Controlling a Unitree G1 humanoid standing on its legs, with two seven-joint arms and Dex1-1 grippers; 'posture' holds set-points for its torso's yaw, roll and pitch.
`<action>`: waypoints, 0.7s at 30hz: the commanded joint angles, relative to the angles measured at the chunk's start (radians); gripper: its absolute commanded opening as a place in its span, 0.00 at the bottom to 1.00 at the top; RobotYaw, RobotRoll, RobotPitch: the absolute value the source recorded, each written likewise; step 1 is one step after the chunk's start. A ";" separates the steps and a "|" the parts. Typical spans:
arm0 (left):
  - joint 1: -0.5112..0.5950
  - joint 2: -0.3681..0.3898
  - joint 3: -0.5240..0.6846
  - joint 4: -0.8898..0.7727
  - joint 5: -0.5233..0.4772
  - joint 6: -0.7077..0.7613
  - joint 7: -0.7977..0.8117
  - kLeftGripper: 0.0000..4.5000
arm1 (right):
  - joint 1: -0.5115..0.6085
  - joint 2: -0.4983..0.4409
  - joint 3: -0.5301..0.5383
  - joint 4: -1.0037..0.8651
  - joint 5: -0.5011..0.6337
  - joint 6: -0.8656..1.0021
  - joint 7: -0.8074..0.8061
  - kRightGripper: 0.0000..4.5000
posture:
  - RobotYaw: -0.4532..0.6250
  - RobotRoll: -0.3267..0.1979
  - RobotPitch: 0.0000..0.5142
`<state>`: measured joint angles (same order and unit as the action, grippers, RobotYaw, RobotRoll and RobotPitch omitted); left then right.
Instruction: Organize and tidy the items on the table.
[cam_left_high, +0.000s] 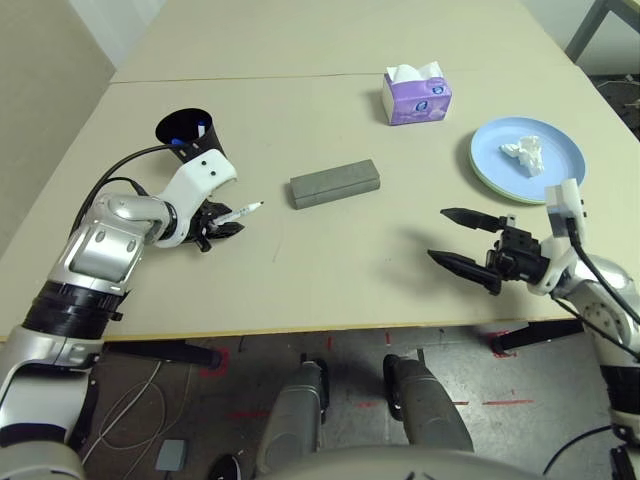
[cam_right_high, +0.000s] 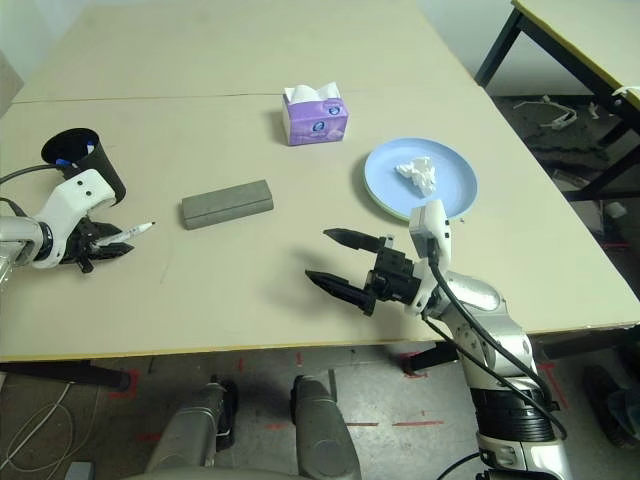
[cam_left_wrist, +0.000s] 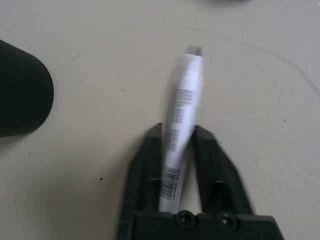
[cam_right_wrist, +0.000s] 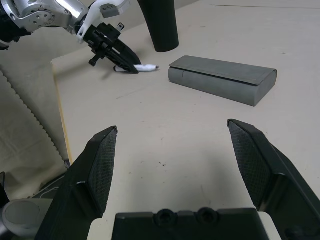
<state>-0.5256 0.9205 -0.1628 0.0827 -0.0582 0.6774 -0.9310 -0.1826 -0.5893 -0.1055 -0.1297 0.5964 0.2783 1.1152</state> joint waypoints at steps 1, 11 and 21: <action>0.014 -0.005 0.006 0.000 0.000 0.005 -0.005 0.06 | 0.002 0.001 0.004 -0.017 0.006 0.005 -0.001 1.00 | 0.21 0.62 0.41; -0.036 -0.067 0.192 -0.131 -0.248 0.129 -0.078 0.06 | -0.004 0.003 0.005 -0.009 0.004 0.001 0.000 1.00 | 0.22 0.62 0.40; -0.237 -0.232 0.585 -0.080 -0.448 0.075 0.206 0.06 | -0.022 0.026 -0.018 0.019 0.023 0.002 -0.018 1.00 | 0.24 0.62 0.39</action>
<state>-0.7426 0.6921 0.3560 -0.0249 -0.4955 0.7903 -0.7909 -0.1998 -0.5721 -0.1083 -0.1113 0.6018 0.2780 1.1086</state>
